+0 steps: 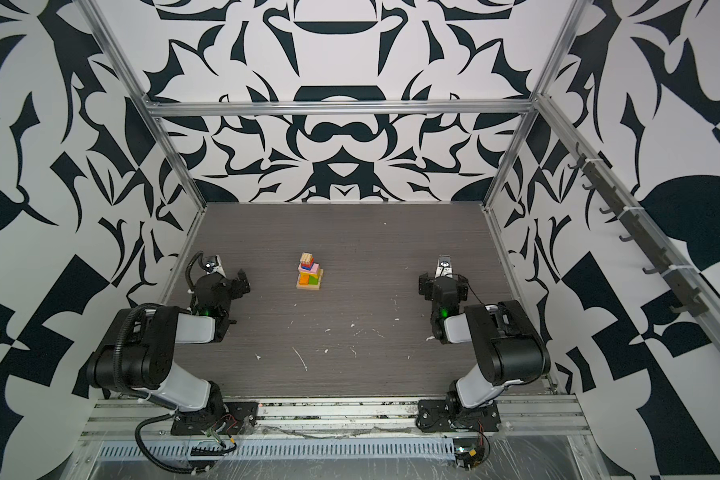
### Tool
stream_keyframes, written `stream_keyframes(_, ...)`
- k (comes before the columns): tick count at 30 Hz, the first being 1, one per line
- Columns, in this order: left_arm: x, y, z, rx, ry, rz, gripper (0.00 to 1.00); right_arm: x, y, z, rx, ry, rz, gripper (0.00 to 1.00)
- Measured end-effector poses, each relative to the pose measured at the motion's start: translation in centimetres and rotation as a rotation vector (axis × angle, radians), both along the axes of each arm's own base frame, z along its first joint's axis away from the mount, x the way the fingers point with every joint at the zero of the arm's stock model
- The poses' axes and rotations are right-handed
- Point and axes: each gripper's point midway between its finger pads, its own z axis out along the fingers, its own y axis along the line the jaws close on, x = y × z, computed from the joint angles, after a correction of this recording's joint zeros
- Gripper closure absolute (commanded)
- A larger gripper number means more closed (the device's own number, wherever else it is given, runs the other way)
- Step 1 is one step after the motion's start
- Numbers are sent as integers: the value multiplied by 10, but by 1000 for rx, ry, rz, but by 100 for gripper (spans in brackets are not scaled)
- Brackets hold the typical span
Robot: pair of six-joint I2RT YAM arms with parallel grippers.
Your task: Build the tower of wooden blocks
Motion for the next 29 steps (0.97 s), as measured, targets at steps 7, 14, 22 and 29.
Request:
stream_keyframes(7, 0, 0, 0, 0, 0, 0, 1, 1, 12, -1, 2, 8, 57, 1)
stream_keyframes(14, 0, 0, 0, 0, 0, 0, 0, 1, 14, -2, 5, 10, 73, 0)
stream_keyframes(22, 0, 0, 0, 0, 0, 0, 0, 1, 15, -2, 6, 10, 76, 0)
stream_keyframes(29, 0, 0, 0, 0, -1, 0, 1, 1, 16, -6, 17, 25, 88, 0)
